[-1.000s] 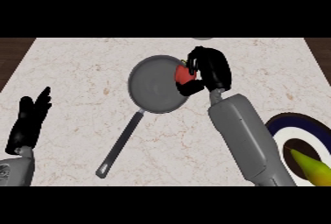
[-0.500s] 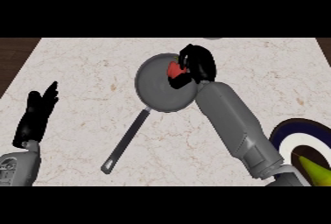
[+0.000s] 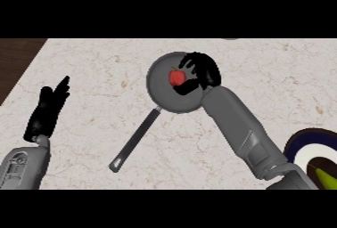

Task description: Pick the bell pepper from the plate and place it in the pan

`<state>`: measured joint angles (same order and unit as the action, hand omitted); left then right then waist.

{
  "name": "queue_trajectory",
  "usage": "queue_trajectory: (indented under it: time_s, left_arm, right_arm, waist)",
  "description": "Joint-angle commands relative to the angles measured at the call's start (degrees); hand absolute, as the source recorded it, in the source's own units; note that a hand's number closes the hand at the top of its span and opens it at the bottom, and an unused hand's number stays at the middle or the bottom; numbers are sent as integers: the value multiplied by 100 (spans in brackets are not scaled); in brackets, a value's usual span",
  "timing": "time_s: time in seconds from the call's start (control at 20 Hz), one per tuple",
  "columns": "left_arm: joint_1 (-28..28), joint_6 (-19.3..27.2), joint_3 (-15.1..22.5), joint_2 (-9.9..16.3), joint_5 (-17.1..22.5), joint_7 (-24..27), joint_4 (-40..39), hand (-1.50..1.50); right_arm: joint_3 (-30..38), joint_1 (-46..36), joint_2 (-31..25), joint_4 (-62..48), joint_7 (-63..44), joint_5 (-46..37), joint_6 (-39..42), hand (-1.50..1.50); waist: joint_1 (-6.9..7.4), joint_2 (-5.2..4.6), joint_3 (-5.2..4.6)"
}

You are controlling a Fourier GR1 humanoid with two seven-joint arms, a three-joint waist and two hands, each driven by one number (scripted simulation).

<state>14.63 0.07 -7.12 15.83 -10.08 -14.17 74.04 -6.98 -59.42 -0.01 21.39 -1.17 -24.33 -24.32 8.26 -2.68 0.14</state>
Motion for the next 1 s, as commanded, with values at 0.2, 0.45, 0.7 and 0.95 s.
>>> queue_trajectory:
  time_s: [0.2, 0.45, 0.7, 0.95]
  left_arm:
    - [309, -71, 4, 3, 36, -56, -108, 0]
    - [310, -82, 41, -55, 27, -26, -201, 0]
    - [69, 6, 68, -31, -89, 134, -126, 0]
    - [62, -10, -67, 48, -12, -55, -123, 0]
  right_arm:
    - [41, -6, 1, -384, 721, 816, -89, -150]
    - [373, -90, 1, -298, 1278, 1353, -329, -150]
    - [558, -178, 1, -242, 1747, 1873, -811, -150]
    - [800, -341, 1, -471, 1869, 2306, -1161, -150]
  waist:
    - [210, -52, 4]
    - [178, -55, 8]
    - [118, 26, 3]
    - [-136, 86, -3]
